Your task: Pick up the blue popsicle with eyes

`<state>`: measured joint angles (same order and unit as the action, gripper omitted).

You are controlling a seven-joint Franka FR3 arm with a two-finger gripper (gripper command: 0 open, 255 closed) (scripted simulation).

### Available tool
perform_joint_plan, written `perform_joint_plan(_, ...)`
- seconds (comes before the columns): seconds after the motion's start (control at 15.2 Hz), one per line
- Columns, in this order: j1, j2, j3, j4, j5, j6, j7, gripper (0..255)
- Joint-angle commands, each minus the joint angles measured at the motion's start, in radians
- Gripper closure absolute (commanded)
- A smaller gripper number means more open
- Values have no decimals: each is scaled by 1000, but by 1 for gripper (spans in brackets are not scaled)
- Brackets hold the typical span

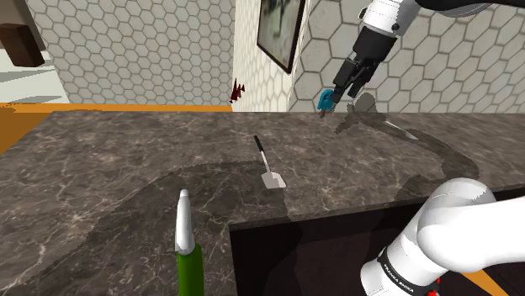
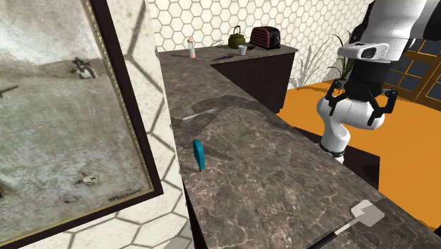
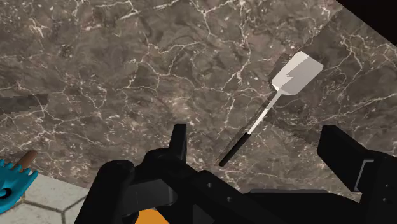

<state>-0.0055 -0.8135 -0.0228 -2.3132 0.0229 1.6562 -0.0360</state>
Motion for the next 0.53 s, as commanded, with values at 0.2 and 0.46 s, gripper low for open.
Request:
perform_joint_plan(0.2,-29,92,-14,30,-28,57,13,0)
perform_joint_plan(0.46,-67,218,-35,83,-63,123,33,0)
